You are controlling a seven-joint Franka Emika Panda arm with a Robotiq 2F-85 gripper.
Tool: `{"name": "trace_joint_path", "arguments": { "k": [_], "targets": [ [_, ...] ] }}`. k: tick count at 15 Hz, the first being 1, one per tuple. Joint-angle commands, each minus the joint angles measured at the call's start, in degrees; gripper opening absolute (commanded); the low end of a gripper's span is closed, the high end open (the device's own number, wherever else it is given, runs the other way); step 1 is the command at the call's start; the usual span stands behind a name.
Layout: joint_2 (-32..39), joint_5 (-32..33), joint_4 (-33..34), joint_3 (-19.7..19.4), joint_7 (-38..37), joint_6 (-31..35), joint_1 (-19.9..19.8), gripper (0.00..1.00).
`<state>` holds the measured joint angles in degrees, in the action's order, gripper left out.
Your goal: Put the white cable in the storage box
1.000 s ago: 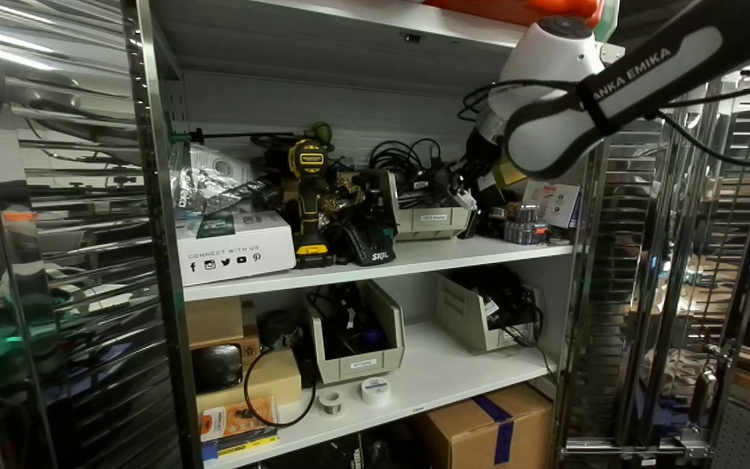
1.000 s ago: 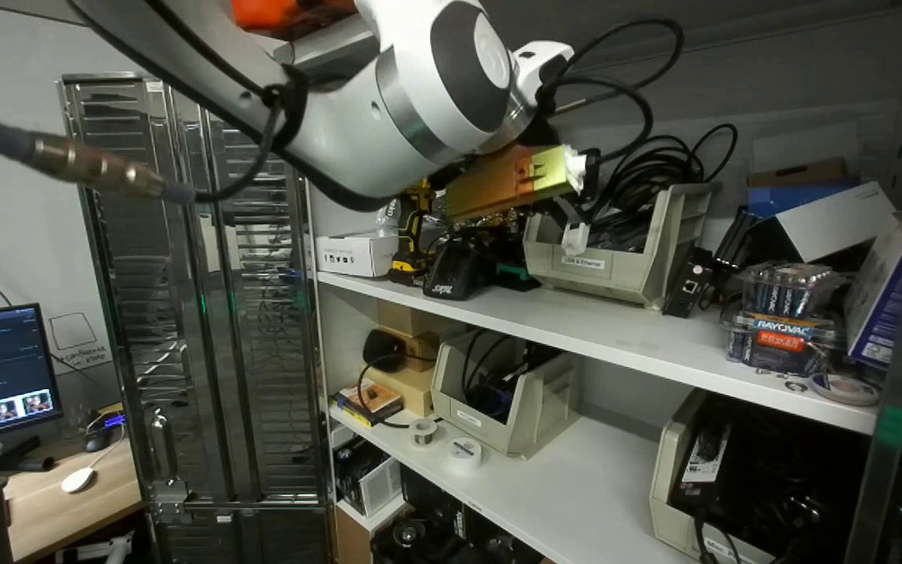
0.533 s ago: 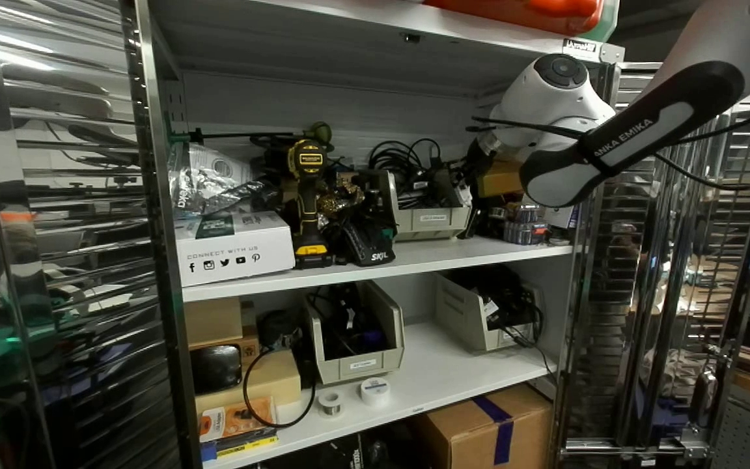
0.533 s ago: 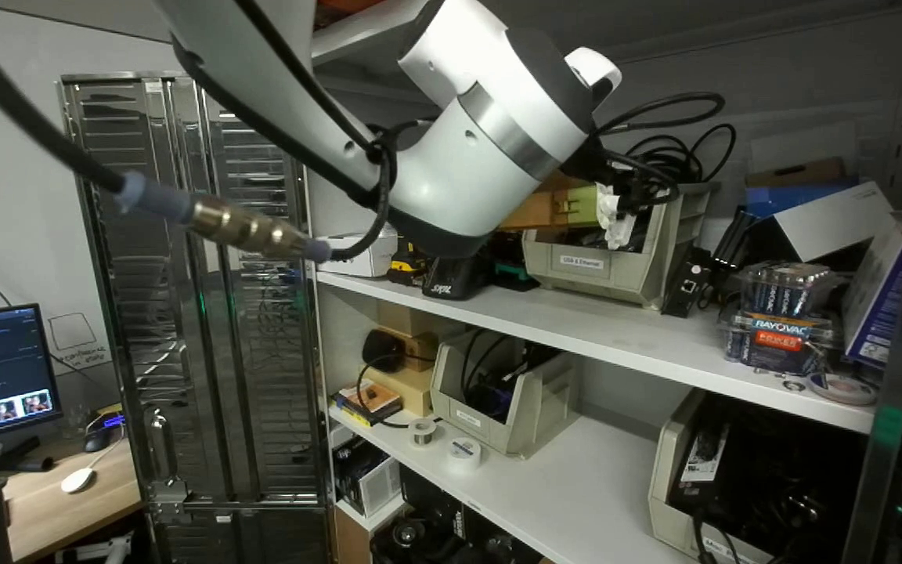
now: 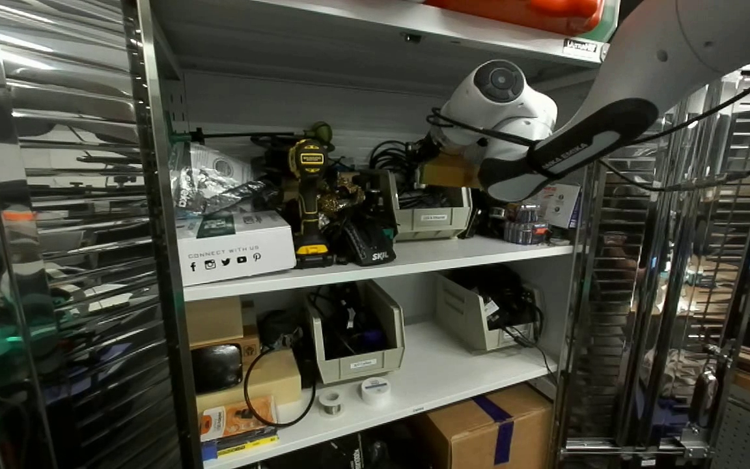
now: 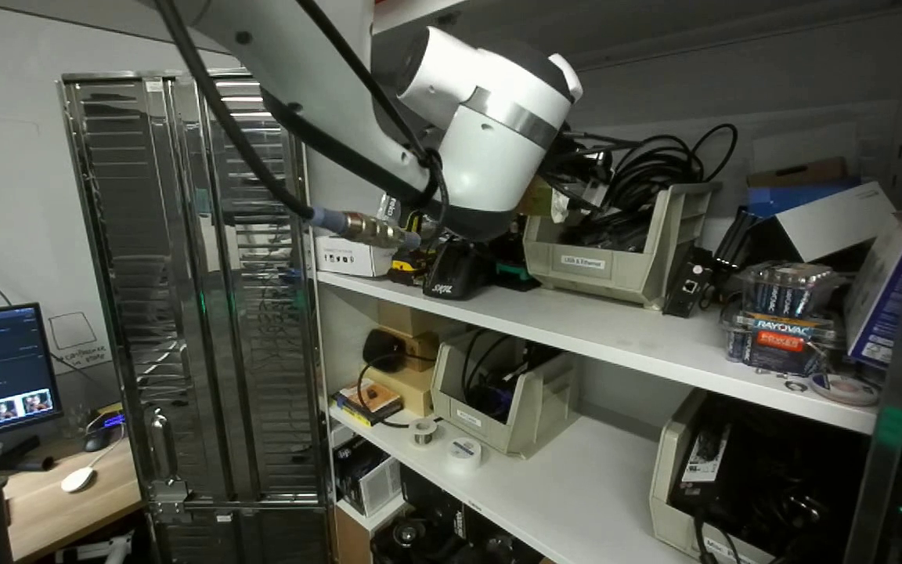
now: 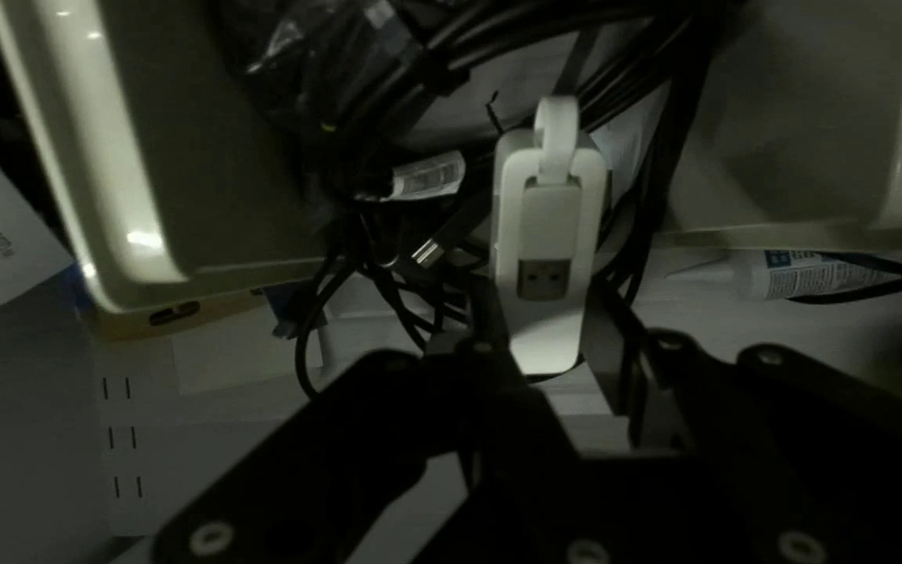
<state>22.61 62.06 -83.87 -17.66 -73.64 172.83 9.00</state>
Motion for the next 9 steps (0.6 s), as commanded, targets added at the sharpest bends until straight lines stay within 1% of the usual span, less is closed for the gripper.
{"name": "trace_joint_path", "arguments": {
  "k": [1,4,5,6,7,8,9],
  "targets": [
    [9.9,3.4,12.1,-3.9,-8.3,-1.0,2.5,0.14],
    [14.4,5.0,17.6,-6.5,-12.7,-1.8,3.9,0.15],
    [15.1,5.7,19.1,-7.9,-13.9,-2.1,4.2,0.55],
    [15.1,6.5,19.7,-9.0,-15.0,-2.3,4.6,0.56],
    [14.9,7.6,20.2,-10.3,-16.4,-3.2,5.3,0.62],
    [14.5,8.7,20.1,-11.4,-17.6,-3.4,5.8,0.71],
    [13.9,9.6,19.6,-12.1,-18.0,-4.0,6.2,0.78]
  ]
}}
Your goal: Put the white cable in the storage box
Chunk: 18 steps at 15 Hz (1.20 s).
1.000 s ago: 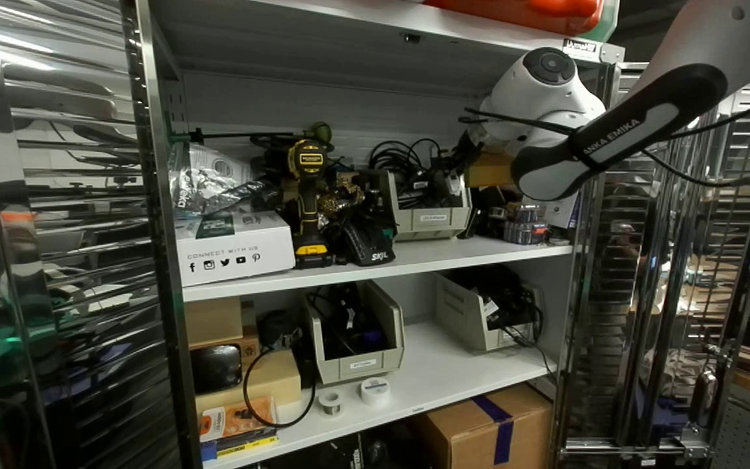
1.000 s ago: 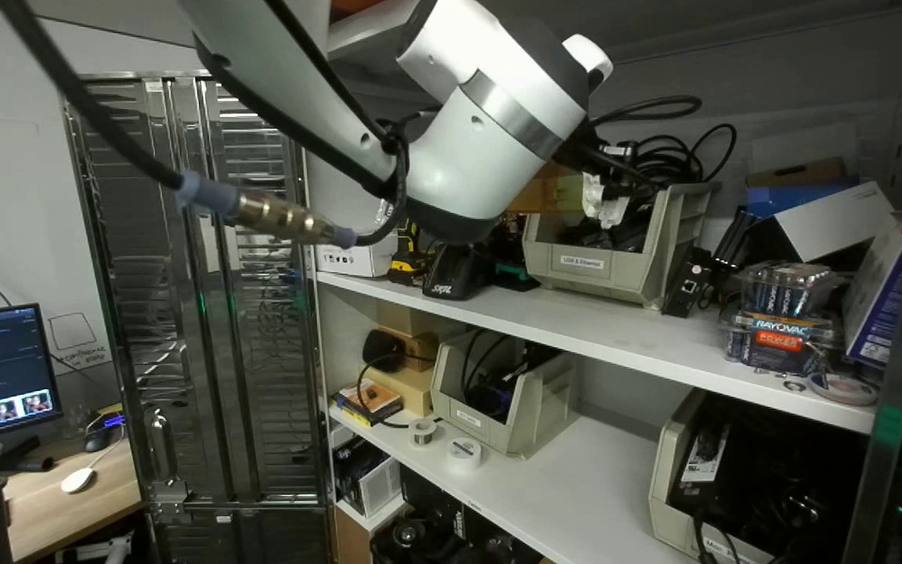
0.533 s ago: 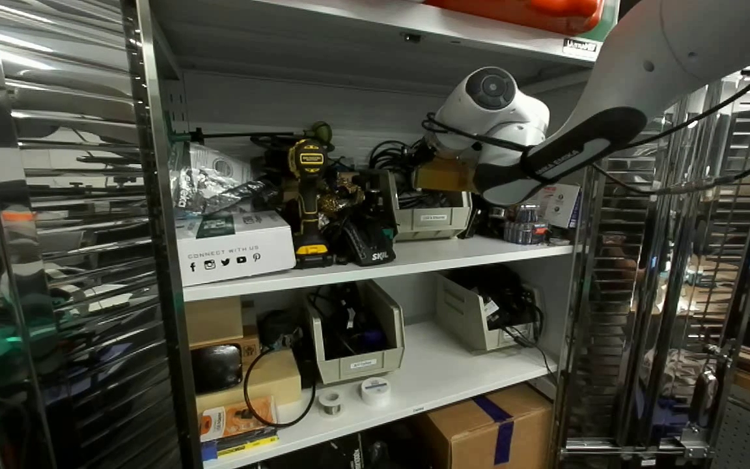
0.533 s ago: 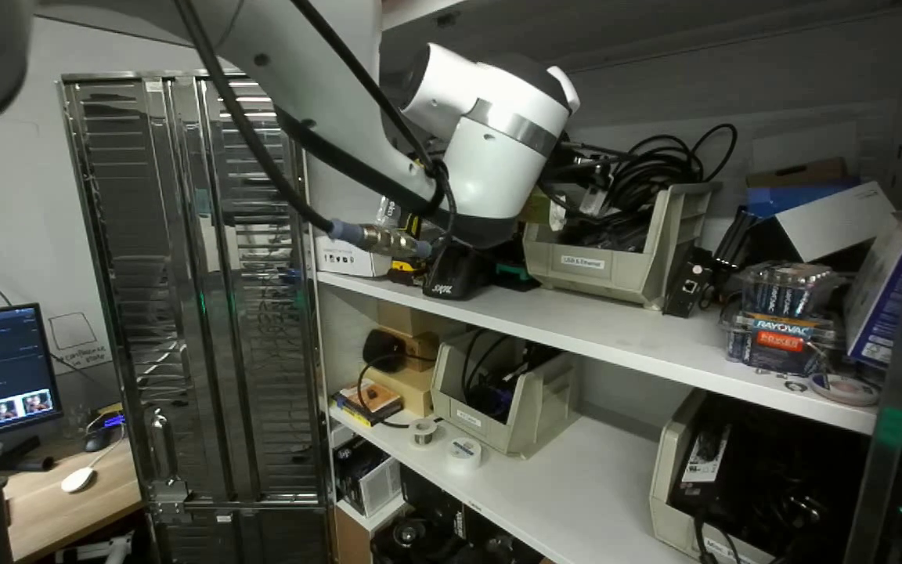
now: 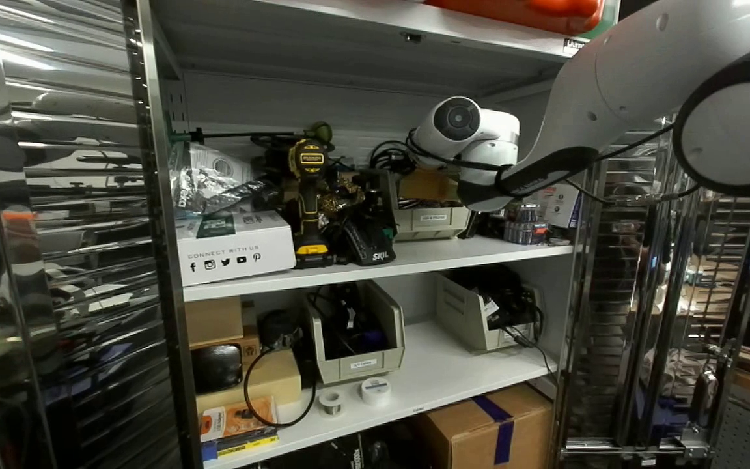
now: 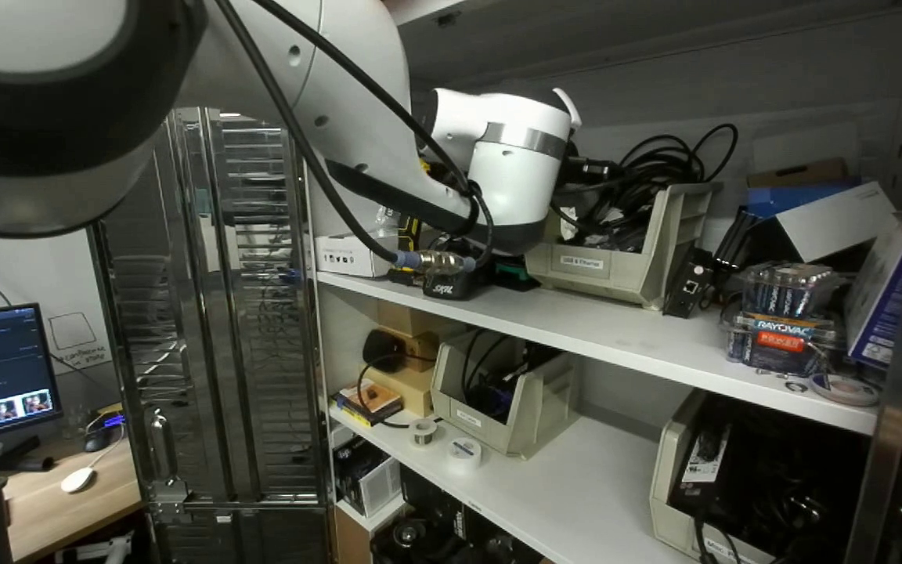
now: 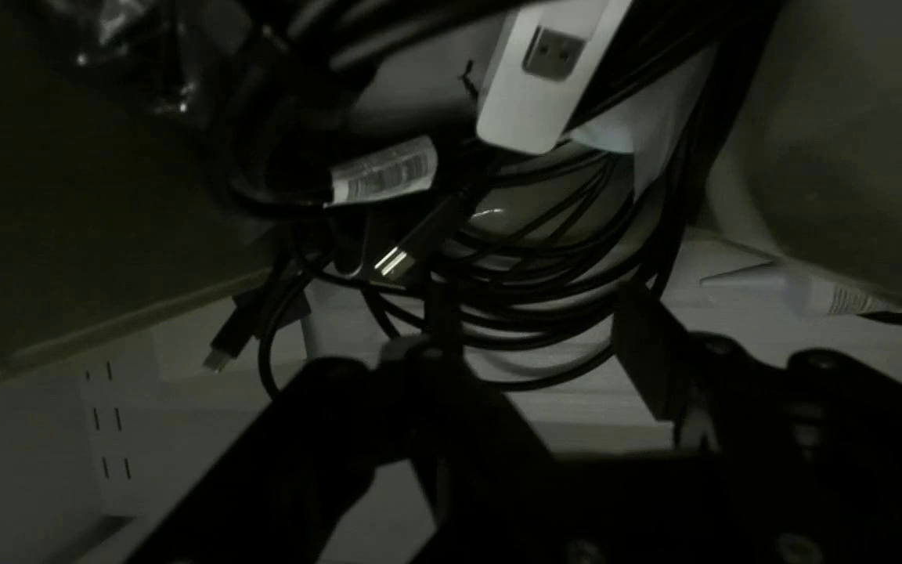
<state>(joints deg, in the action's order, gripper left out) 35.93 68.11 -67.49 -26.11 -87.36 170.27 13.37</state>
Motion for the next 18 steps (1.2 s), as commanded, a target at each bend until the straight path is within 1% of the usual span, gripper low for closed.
{"name": "trace_joint_path", "arguments": {
  "k": [1,2,3,5,7,10,12,14,16,17,18],
  "targets": [
    [-0.2,4.6,2.7,-4.5,-4.9,-2.1,2.4,0.87],
    [-0.7,5.4,2.3,-5.4,-5.6,-2.5,3.0,0.94],
    [-2.0,5.7,0.6,-5.6,-5.0,-2.9,3.4,0.99],
    [-5.4,5.1,-4.1,-5.0,-1.2,-4.2,4.2,1.00],
    [-9.3,3.0,-10.0,-3.0,5.0,-6.1,4.4,1.00],
    [-15.1,1.0,-18.7,-0.9,11.8,-8.0,4.6,1.00],
    [-19.7,-3.7,-24.9,1.9,19.4,-9.7,3.7,1.00],
    [-23.5,-6.7,-28.2,2.6,24.1,-14.8,4.2,1.00],
    [-28.3,-14.1,-32.6,5.1,33.1,-19.7,3.3,1.00],
    [-31.0,-17.9,-35.3,7.0,37.1,-22.0,2.5,1.00],
    [-32.8,-22.4,-36.6,7.8,41.3,-23.9,2.2,1.00]
  ]
}}
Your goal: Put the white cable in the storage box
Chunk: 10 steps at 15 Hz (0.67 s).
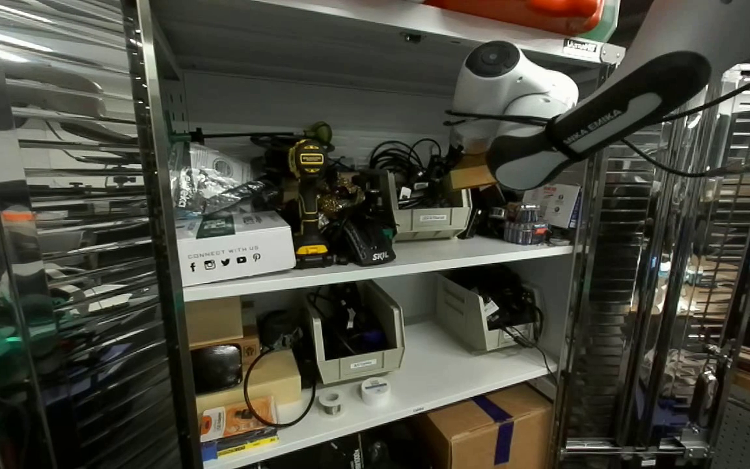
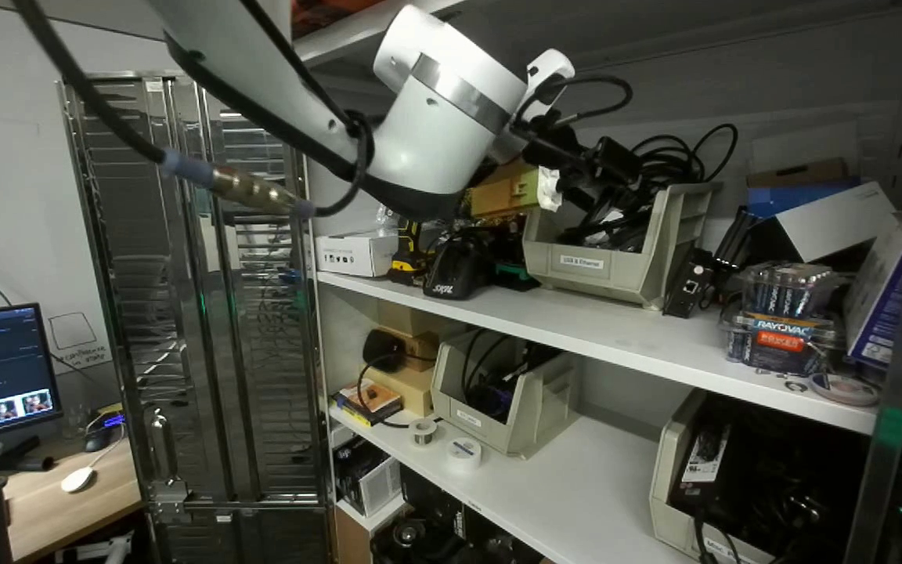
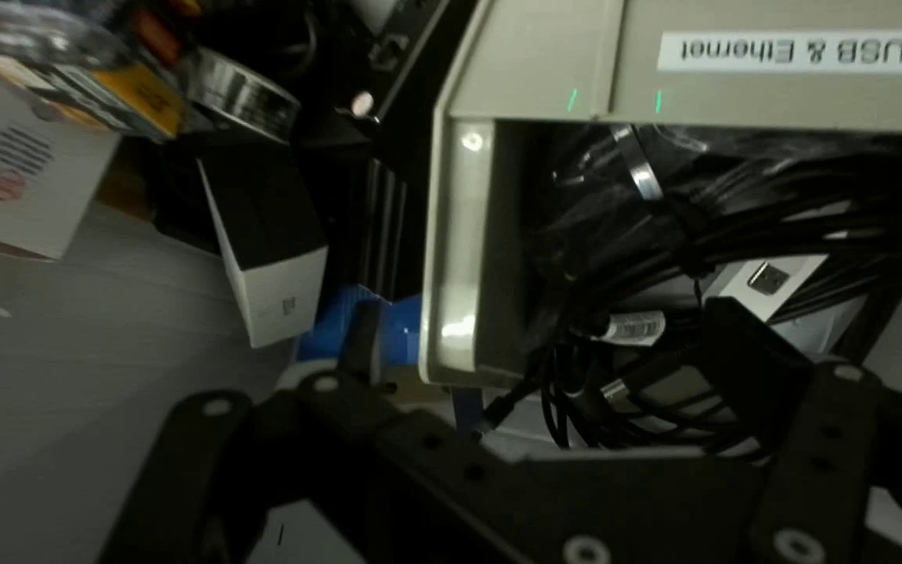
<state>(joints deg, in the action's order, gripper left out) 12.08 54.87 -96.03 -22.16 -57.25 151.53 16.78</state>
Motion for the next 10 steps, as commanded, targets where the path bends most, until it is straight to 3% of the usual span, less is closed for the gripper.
{"name": "trace_joint_path", "arguments": {
  "k": [1,3,4,10],
  "targets": [
    [-10.7,-14.1,-9.0,4.5,15.6,-7.4,-1.3,1.00],
    [-13.2,-24.2,-9.7,4.5,24.4,-12.7,-0.8,1.00],
    [-14.5,-28.4,-9.7,10.6,28.1,-15.8,-6.5,1.00],
    [-17.8,-49.8,-7.0,16.2,44.8,-38.0,-12.6,1.00]
  ]
}}
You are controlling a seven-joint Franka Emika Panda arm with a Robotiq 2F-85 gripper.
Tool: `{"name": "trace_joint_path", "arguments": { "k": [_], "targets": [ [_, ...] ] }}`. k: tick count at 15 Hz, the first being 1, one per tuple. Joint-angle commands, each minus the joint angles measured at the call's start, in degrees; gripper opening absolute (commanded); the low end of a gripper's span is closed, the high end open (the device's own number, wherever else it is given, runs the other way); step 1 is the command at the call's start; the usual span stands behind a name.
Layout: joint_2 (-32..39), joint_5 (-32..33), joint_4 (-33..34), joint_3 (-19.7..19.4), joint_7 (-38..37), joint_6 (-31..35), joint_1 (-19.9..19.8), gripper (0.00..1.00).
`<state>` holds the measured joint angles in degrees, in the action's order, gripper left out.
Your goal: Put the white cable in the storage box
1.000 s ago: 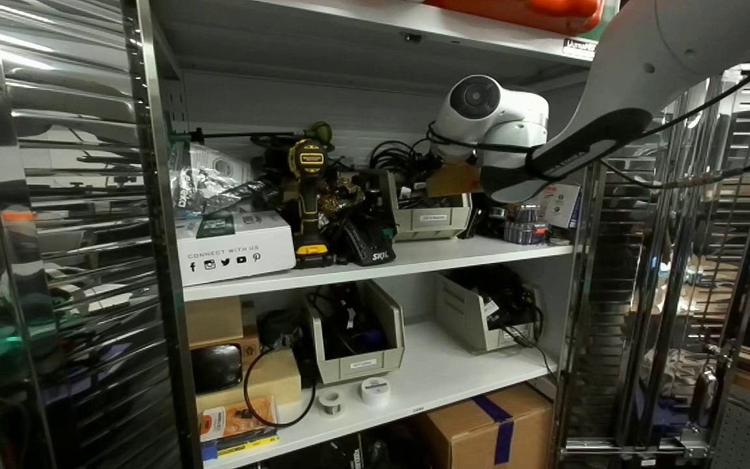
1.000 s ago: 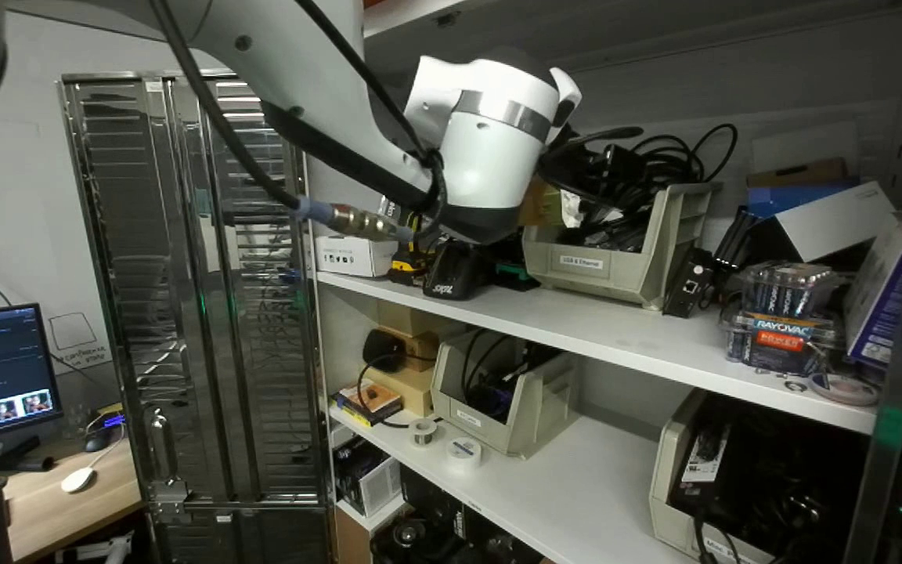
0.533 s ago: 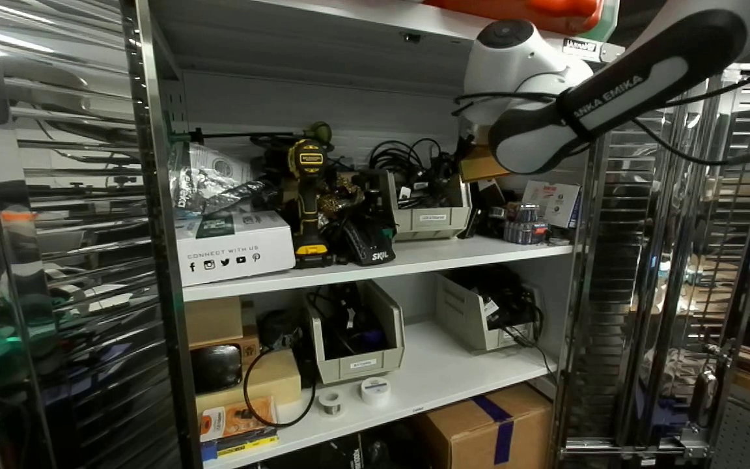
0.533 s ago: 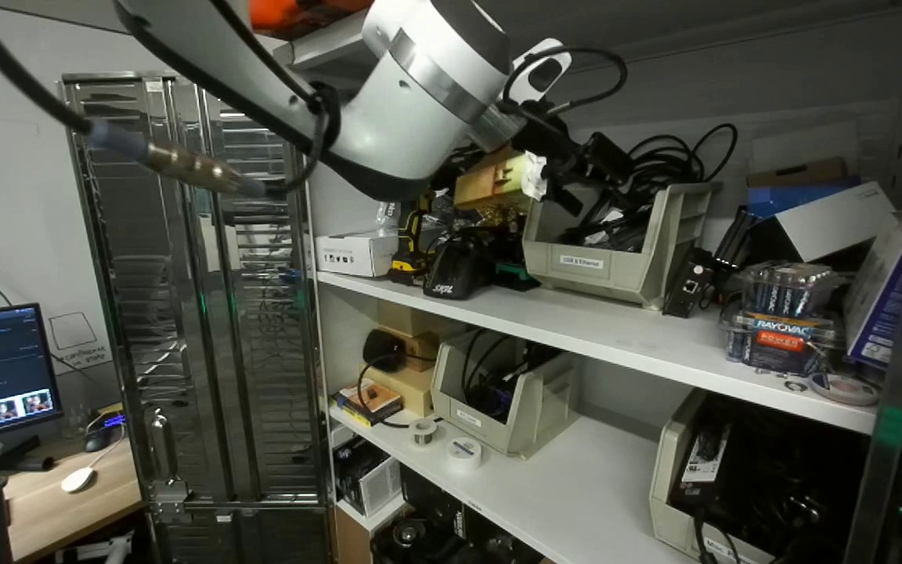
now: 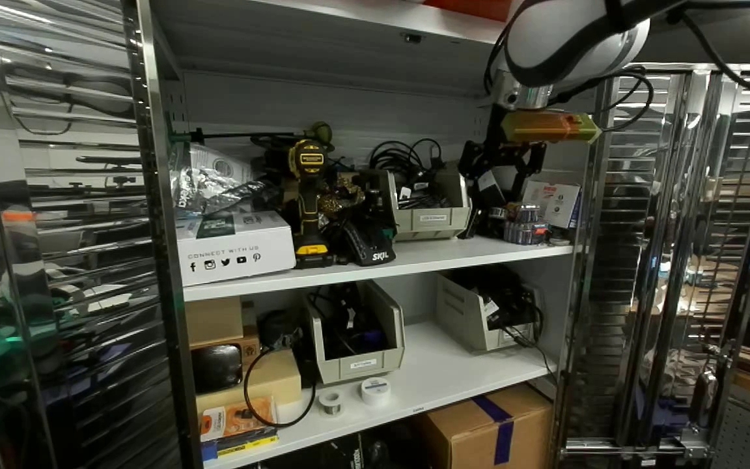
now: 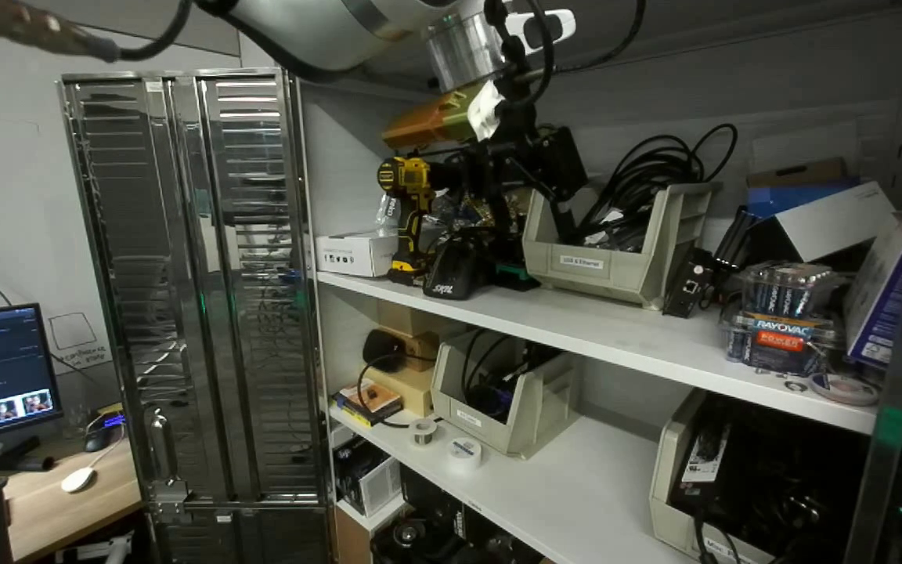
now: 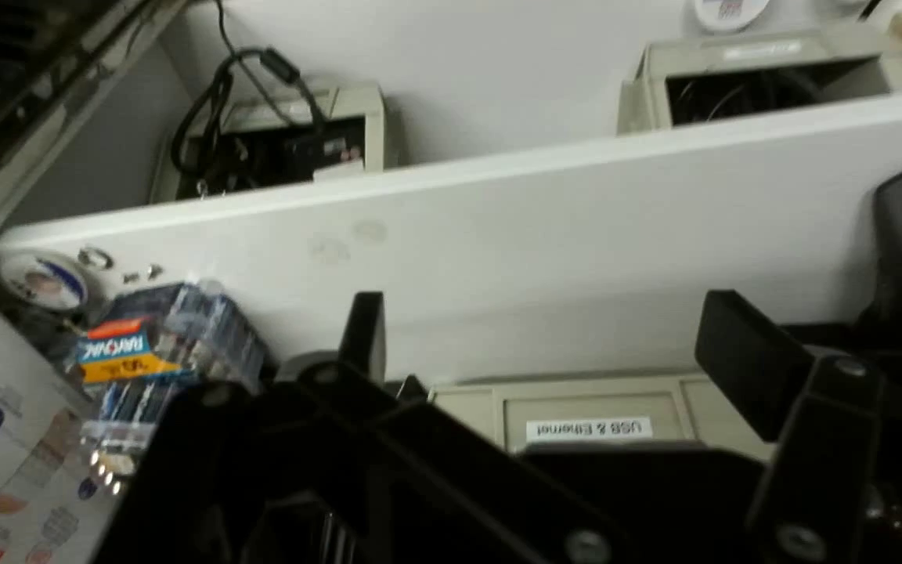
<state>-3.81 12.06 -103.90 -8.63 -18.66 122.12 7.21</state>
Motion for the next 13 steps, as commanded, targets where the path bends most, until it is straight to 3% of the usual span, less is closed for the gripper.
{"name": "trace_joint_path", "arguments": {
  "k": [1,5,7,8,13],
  "targets": [
    [-2.2,-9.2,1.4,3.1,7.6,-12.8,-3.6,1.00],
    [-2.5,-16.1,3.3,4.2,11.6,-29.0,-5.0,1.00],
    [-2.6,-16.1,4.2,4.7,13.4,-35.1,-5.3,1.00],
    [-2.3,-15.0,2.5,5.0,11.1,-30.6,-5.6,1.00],
    [-2.3,-15.0,3.2,5.3,12.4,-33.8,-5.8,1.00]
  ]
}}
